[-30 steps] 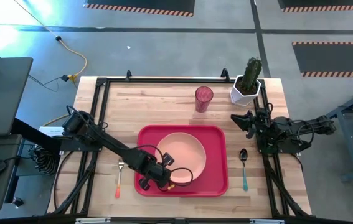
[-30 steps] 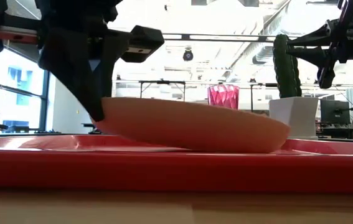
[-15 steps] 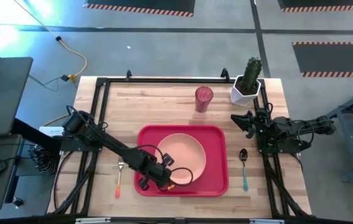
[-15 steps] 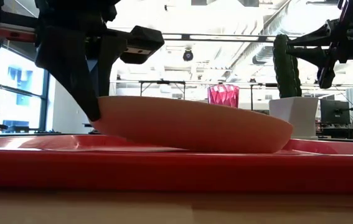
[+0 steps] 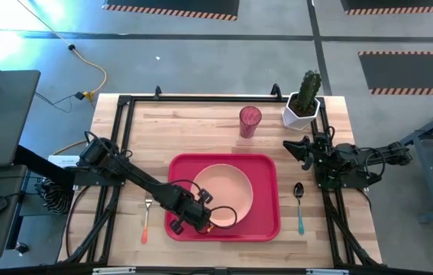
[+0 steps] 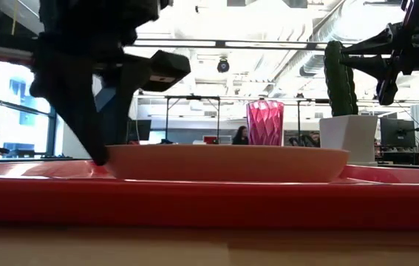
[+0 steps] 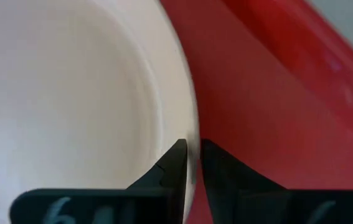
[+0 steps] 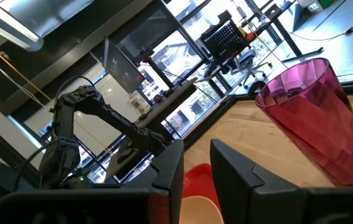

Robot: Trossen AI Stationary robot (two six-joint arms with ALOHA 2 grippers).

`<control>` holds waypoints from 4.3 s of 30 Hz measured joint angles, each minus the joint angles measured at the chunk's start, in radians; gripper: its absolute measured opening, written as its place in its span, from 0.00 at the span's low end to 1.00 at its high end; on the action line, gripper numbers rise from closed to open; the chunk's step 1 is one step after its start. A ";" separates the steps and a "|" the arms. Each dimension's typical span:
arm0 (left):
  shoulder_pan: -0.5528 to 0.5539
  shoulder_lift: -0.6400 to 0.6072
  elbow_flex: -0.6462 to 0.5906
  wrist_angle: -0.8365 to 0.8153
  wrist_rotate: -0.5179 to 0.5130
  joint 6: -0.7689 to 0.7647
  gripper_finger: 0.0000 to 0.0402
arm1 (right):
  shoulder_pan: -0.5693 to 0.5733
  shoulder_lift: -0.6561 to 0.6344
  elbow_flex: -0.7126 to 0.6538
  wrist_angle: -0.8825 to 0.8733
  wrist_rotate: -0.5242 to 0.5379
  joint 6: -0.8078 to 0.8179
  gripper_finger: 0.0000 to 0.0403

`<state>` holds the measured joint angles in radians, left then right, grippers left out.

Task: Pick and place plate/cup/fork/spoon on tray
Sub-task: Put the light pink plate on the red tray, then put the purple cup on the top right of the red tray

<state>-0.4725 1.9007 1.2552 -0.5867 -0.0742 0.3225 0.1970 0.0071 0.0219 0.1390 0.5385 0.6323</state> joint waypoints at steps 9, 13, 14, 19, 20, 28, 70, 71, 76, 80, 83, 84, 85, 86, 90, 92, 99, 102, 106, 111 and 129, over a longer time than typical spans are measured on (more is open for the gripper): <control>0.004 -0.005 0.049 -0.045 0.006 -0.103 0.10 | 0.000 -0.002 0.000 0.013 0.000 0.000 0.17; 0.004 -0.005 0.104 -0.095 -0.015 -0.106 0.10 | 0.000 -0.002 0.000 0.028 0.000 -0.001 0.17; 0.004 -0.005 0.119 -0.116 -0.029 -0.111 0.10 | 0.000 -0.002 0.000 0.036 0.000 -0.002 0.17; 0.018 -0.005 0.193 -0.216 -0.076 -0.149 0.10 | 0.000 -0.002 0.000 0.085 -0.001 -0.003 0.17; 0.023 -0.005 0.207 -0.245 -0.084 -0.163 0.10 | 0.000 -0.002 0.000 0.096 -0.009 -0.003 0.17; 0.094 -0.016 0.279 -0.468 -0.122 -0.302 0.10 | 0.000 -0.002 -0.001 0.304 -0.097 -0.052 0.17; 0.575 -0.810 -0.105 -0.335 -0.388 -0.488 0.10 | -0.183 0.768 1.067 -0.614 0.122 -0.517 0.35; 0.585 -0.813 -0.108 -0.333 -0.388 -0.488 0.10 | -0.214 0.793 1.085 -0.647 0.086 -0.500 0.35; 0.626 -0.816 -0.112 -0.335 -0.380 -0.488 0.10 | -0.367 0.914 1.131 -0.710 -0.145 -0.453 0.35; 0.655 -0.816 -0.112 -0.335 -0.378 -0.486 0.10 | -0.461 1.005 1.145 -0.705 -0.316 -0.447 0.35; 0.669 -0.816 -0.112 -0.336 -0.378 -0.487 0.10 | -0.514 1.078 1.157 -0.705 -0.389 -0.420 0.35; 0.671 -0.816 -0.112 -0.335 -0.377 -0.487 0.10 | -0.528 1.101 1.162 -0.706 -0.408 -0.413 0.35; 0.675 -0.816 -0.112 -0.335 -0.377 -0.487 0.10 | -0.542 1.126 1.169 -0.705 -0.424 -0.406 0.35; 0.678 -0.816 -0.112 -0.336 -0.377 -0.487 0.10 | -0.553 1.149 1.177 -0.704 -0.443 -0.402 0.35; 0.690 -0.816 -0.112 -0.336 -0.377 -0.485 0.10 | -0.588 1.245 1.214 -0.720 -0.494 -0.396 0.35; 0.697 -0.816 -0.112 -0.336 -0.377 -0.478 0.10 | -0.600 1.292 1.243 -0.756 -0.497 -0.384 0.35; 0.722 -0.816 -0.112 -0.336 -0.376 -0.456 0.10 | -0.623 1.436 1.348 -0.870 -0.562 -0.331 0.35; 0.731 -0.816 -0.112 -0.336 -0.374 -0.451 0.10 | -0.623 1.485 1.389 -0.899 -0.584 -0.296 0.35; 0.744 -0.816 -0.112 -0.336 -0.373 -0.450 0.10 | -0.622 1.536 1.425 -0.918 -0.585 -0.264 0.35; 0.760 -0.816 -0.112 -0.336 -0.373 -0.449 0.10 | -0.622 1.590 1.432 -0.933 -0.585 -0.229 0.35; 0.774 -0.816 -0.111 -0.336 -0.373 -0.449 0.10 | -0.618 1.695 1.432 -1.046 -0.574 -0.202 0.33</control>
<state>0.3019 1.0851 1.1439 -0.9230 -0.4476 -0.1268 -0.4209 1.7025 1.4536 -0.9074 -0.0353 0.4302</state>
